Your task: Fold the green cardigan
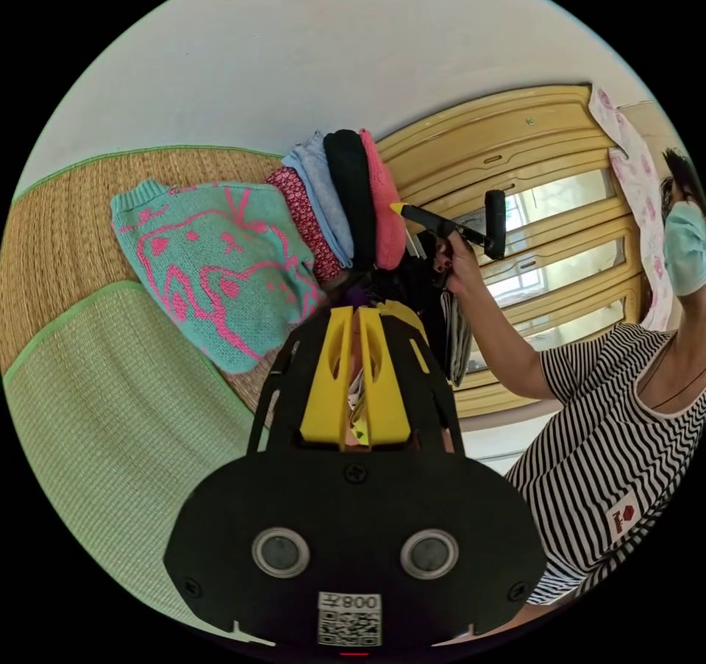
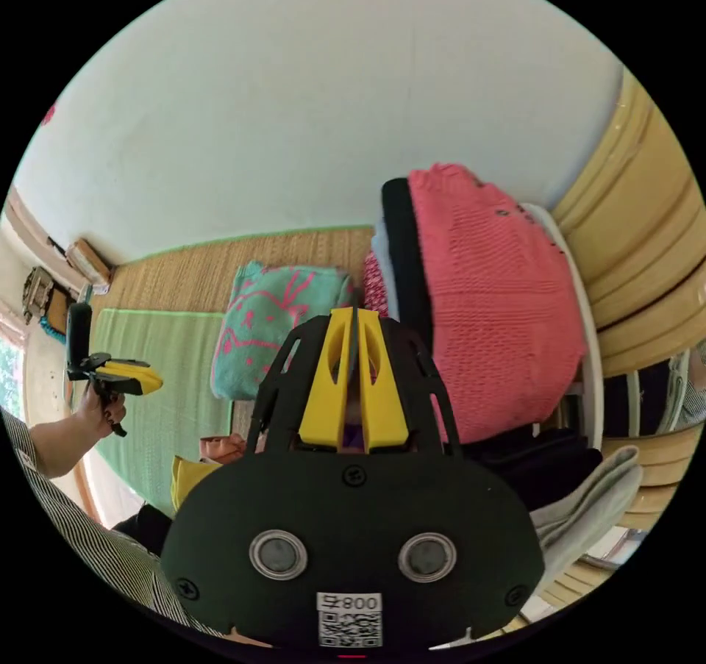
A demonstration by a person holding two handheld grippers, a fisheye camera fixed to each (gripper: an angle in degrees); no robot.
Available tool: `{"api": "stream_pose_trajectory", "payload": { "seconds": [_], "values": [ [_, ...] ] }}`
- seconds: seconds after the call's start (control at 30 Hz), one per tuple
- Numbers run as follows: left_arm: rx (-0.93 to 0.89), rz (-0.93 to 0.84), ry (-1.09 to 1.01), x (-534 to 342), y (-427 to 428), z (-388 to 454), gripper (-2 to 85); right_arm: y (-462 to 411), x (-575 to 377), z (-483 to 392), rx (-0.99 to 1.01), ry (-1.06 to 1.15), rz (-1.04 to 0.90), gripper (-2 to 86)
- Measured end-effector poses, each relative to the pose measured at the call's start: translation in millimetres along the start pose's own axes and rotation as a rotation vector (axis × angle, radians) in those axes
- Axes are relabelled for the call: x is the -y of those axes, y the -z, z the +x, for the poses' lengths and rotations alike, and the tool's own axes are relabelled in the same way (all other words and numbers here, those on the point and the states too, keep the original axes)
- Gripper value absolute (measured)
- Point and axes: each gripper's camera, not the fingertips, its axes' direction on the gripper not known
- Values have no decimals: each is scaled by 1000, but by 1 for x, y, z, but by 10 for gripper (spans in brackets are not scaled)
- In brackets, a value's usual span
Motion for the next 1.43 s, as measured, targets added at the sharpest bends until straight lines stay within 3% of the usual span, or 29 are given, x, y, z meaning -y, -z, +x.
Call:
{"api": "stream_pose_trajectory", "payload": {
  "seconds": [0.13,0.27,0.4,0.53,0.8,0.97,1.2,1.33,1.43],
  "values": [
    [-1,-13,-28,6,-17,13,16,35,12,59,-63,-122,74,96],
    [-40,-35,-13,12,-39,16,19,28,22,97,-67,-182,15,127],
    [-53,-69,-13,18,-59,17,20,-11,30,123,-77,-242,-142,117],
    [-63,-73,-13,24,-71,16,18,-7,24,145,40,-320,-74,60],
    [-79,-72,-11,44,-95,5,17,50,0,87,228,-43,34,20],
    [-83,-34,-14,71,-105,-4,39,44,-23,33,200,129,-33,19],
    [-101,80,20,144,-115,-28,120,24,-33,48,280,93,-96,27],
    [-126,68,19,166,-128,-34,125,69,-25,89,305,17,62,41],
    [-162,45,26,171,-141,-37,126,99,-6,138,136,-72,180,77]
  ]
}}
